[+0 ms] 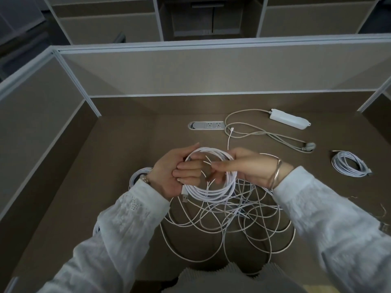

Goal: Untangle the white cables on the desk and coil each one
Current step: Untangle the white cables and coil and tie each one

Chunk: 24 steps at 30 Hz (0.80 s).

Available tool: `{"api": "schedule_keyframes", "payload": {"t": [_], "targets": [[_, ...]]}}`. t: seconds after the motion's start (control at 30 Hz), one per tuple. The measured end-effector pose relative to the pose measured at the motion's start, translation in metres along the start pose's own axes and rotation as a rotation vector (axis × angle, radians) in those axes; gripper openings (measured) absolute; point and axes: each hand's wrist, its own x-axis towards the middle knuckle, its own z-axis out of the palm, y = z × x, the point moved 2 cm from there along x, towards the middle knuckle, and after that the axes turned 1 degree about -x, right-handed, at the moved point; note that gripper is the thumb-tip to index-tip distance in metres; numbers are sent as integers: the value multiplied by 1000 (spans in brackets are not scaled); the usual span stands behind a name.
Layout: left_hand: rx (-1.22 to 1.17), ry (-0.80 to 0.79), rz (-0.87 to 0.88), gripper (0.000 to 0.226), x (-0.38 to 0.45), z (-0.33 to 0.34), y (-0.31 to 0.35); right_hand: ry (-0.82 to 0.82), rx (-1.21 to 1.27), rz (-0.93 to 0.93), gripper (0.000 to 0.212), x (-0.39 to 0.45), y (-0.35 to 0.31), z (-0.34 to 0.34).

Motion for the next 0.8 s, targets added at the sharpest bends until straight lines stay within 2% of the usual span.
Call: {"api": "schedule_keyframes", "payload": {"t": [0.03, 0.1, 0.23, 0.37, 0.47, 0.57, 0.67, 0.8], "targets": [[-33, -2, -9, 42, -1, -2, 0, -12, 179, 29, 22, -2, 4, 0], [-13, 40, -8, 41, -2, -3, 0, -45, 390, 42, 25, -4, 11, -1], [159, 190, 12, 39, -7, -2, -4, -38, 465, 50, 22, -6, 17, -7], [135, 181, 99, 37, -6, 3, -5, -116, 674, -63, 23, -2, 20, 2], [-24, 78, 192, 41, 2, 2, -8, -123, 892, -80, 41, 0, 26, 11], [-212, -29, 230, 44, 10, 1, -16, 2, 1019, -99, 40, 1, 28, 21], [-159, 100, 297, 40, 12, 1, -27, 201, 1062, -80, 46, 2, 29, 26], [-73, 111, 271, 37, 8, -2, -37, 251, 950, -41, 45, 3, 26, 19]]}}
